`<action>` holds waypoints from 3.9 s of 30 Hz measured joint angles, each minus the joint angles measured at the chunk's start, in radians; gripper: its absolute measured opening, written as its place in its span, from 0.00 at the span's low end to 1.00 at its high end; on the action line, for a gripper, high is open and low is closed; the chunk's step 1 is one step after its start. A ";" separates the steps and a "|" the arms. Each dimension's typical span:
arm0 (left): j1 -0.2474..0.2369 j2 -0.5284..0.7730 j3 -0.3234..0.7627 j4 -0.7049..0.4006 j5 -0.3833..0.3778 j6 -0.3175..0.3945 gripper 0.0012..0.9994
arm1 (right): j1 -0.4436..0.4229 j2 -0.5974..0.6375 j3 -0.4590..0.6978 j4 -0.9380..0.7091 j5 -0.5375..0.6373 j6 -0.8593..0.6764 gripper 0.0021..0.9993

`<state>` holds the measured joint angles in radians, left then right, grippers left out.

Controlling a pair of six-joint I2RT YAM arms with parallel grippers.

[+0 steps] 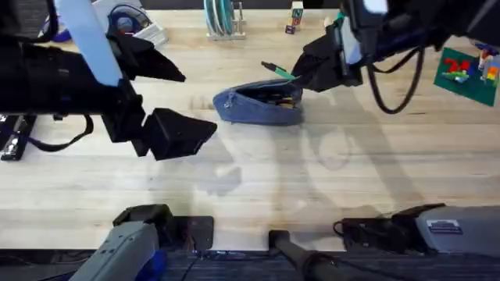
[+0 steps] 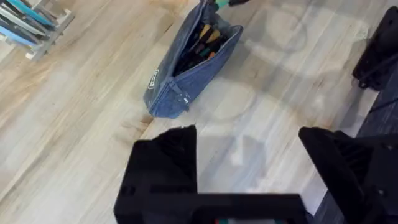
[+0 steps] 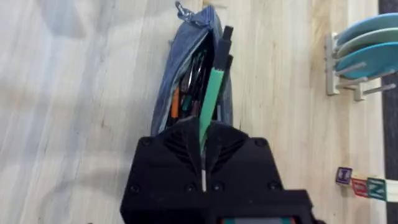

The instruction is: Unzip the bag, pick up the pens from the table one at a time and place them inside, then zip the bag closed.

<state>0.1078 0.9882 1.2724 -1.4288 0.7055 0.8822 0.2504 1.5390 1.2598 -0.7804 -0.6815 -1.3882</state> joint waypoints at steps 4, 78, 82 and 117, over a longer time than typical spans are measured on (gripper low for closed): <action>0.000 0.000 0.000 0.000 0.000 0.000 1.00 | 0.007 0.046 0.000 0.027 0.000 -0.001 0.03; 0.000 0.000 0.000 0.000 0.000 0.000 1.00 | 0.150 -0.122 0.002 0.005 -0.023 0.323 1.00; 0.000 0.000 0.000 0.000 0.000 0.000 1.00 | 0.159 -0.122 0.002 0.049 -0.023 0.552 1.00; 0.000 0.000 0.000 -0.007 -0.021 0.000 1.00 | 0.159 -0.122 0.002 0.049 -0.023 0.742 1.00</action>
<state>0.1081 0.9882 1.2724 -1.4359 0.6847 0.8822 0.4095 1.4166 1.2613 -0.7315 -0.7048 -0.6466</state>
